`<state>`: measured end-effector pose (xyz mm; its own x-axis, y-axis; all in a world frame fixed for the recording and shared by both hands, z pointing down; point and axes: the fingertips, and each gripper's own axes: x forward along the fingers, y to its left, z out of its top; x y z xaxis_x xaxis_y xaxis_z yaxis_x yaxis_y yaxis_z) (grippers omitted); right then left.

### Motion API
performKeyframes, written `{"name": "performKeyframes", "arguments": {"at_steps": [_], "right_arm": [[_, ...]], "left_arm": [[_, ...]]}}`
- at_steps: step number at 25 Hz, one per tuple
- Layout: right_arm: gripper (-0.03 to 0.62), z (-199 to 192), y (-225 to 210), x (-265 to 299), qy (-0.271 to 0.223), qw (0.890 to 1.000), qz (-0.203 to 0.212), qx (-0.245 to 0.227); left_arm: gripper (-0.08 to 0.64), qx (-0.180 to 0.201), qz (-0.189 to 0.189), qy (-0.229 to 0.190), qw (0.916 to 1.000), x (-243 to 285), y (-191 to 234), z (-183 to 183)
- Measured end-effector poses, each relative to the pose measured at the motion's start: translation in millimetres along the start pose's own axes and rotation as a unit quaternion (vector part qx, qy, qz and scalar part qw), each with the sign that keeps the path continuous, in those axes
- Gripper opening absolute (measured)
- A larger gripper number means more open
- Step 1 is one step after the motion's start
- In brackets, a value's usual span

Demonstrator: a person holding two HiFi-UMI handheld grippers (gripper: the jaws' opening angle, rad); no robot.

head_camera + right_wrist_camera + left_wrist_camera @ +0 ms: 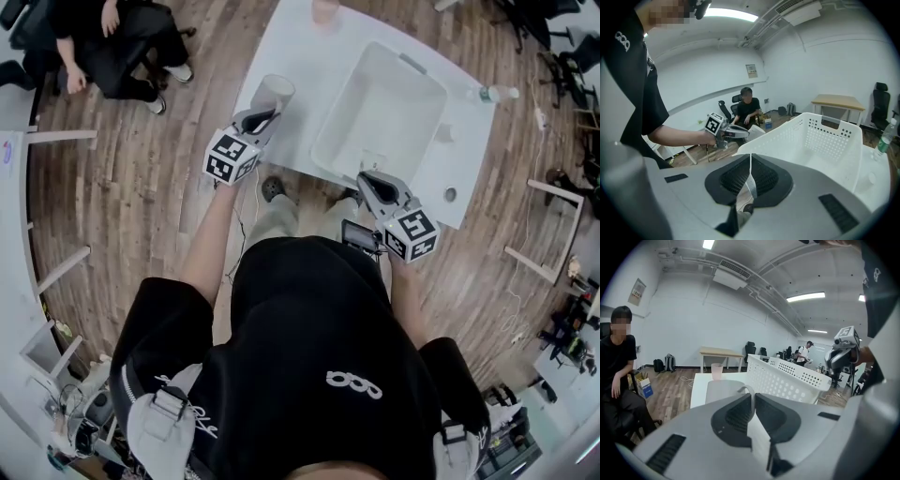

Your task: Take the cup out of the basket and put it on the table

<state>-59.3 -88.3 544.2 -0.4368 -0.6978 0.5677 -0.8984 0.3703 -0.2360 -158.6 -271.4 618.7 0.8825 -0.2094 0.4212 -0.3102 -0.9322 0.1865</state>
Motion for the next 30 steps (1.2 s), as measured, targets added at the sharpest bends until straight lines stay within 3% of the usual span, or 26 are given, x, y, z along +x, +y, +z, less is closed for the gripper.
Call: {"name": "performKeyframes", "arguments": {"at_steps": [13, 30], "right_arm": [[0.031, 1, -10, 13, -0.004, 1.0, -0.018, 0.022], [0.031, 7, -13, 25, -0.003, 1.0, -0.016, 0.025]], "left_arm": [[0.032, -0.023, -0.007, -0.009, 0.9997, 49, 28, -55], [0.032, -0.033, -0.015, -0.064, 0.9973, 36, 12, -81]]}}
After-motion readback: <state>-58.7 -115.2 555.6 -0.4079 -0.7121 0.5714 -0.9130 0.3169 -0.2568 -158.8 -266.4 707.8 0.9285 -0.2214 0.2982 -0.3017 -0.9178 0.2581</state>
